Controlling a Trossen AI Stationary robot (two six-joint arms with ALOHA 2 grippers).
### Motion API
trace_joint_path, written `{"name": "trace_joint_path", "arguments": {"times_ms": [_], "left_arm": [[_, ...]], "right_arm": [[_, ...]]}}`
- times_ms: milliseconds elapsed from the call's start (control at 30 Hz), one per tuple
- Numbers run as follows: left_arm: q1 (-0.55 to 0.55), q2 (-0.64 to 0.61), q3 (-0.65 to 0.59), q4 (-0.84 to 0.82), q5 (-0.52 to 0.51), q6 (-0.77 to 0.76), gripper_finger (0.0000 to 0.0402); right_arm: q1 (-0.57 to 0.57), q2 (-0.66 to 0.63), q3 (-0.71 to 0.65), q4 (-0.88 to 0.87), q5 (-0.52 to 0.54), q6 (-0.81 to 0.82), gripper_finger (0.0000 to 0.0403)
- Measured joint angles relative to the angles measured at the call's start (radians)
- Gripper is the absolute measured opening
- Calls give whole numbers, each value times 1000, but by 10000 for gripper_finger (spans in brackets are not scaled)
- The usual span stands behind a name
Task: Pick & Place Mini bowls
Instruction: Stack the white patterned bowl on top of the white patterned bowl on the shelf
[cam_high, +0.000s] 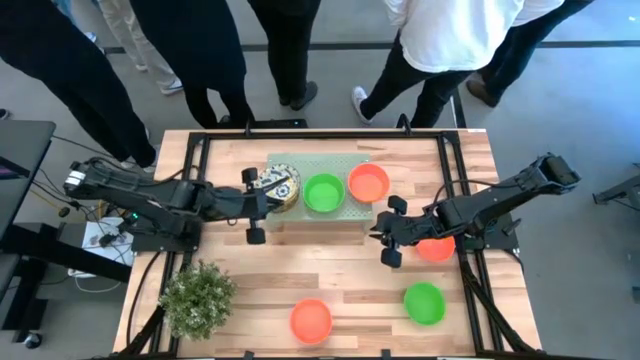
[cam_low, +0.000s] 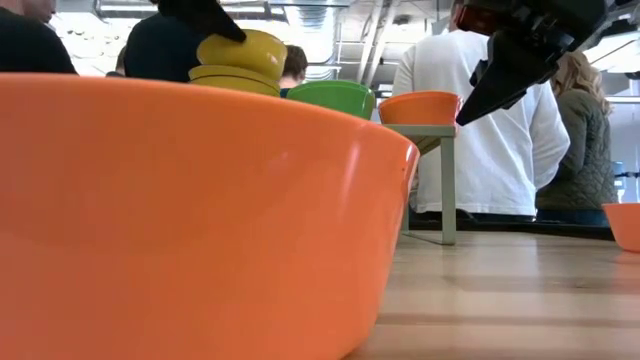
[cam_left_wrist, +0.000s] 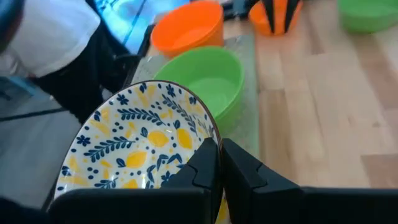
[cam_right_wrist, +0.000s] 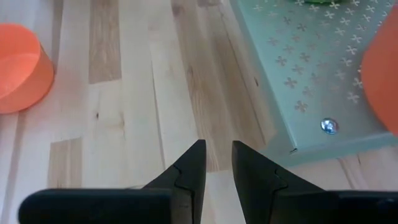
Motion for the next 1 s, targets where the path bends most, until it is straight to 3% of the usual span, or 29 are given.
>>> {"name": "trace_joint_path", "arguments": {"times_ms": [467,1000], "left_arm": [[4,0,0,-116,8,-49,12],[4,11,0,-115,18,-53,37]], "right_arm": [[0,0,0,1,0,-1,72],[0,0,0,2,0,-2,72]]}}
